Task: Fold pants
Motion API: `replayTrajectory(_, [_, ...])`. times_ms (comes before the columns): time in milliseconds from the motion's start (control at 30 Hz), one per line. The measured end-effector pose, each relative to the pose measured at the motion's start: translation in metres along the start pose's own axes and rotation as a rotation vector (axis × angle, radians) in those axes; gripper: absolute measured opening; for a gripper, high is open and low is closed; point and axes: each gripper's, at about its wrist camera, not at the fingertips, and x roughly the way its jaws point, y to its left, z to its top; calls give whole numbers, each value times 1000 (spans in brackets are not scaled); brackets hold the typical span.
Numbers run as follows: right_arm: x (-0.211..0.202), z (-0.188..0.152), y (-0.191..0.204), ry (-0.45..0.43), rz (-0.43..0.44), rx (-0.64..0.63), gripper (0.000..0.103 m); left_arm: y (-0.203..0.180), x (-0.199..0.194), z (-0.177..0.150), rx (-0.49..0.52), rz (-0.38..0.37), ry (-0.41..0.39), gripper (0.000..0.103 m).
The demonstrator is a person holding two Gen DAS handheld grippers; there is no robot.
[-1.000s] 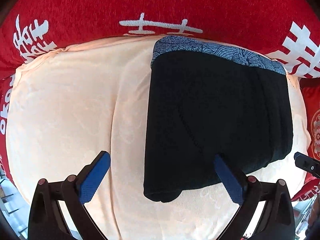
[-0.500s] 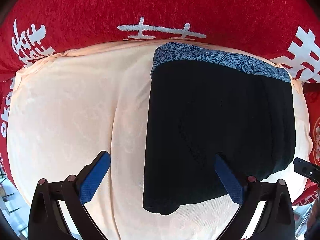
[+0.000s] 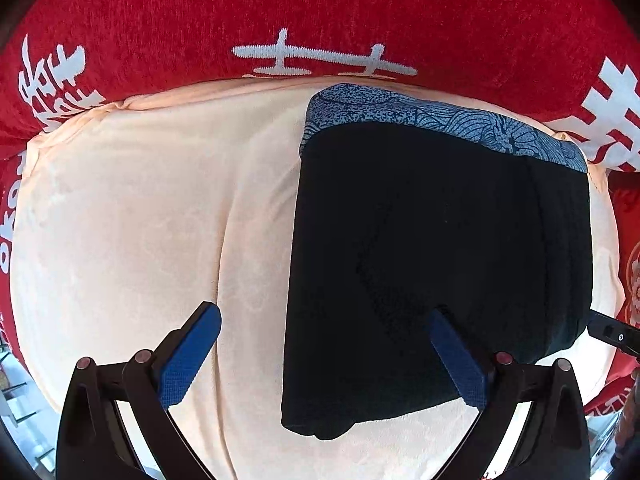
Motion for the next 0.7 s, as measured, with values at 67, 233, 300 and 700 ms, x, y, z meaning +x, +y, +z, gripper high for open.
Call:
replayTrajectory(67, [1, 1, -2, 3, 14, 1, 75, 0, 1, 2, -9, -3, 2, 103])
replayTrajectory(233, [7, 5, -9, 21, 62, 17, 75, -1, 1, 5, -7, -4, 4, 103])
replayTrajectory(300, [9, 7, -13, 27, 81, 27, 75, 0, 2, 4, -7, -4, 8, 103])
replayTrajectory(700, [12, 12, -18, 40, 110, 25, 75, 0, 7, 7, -7, -7, 18, 103])
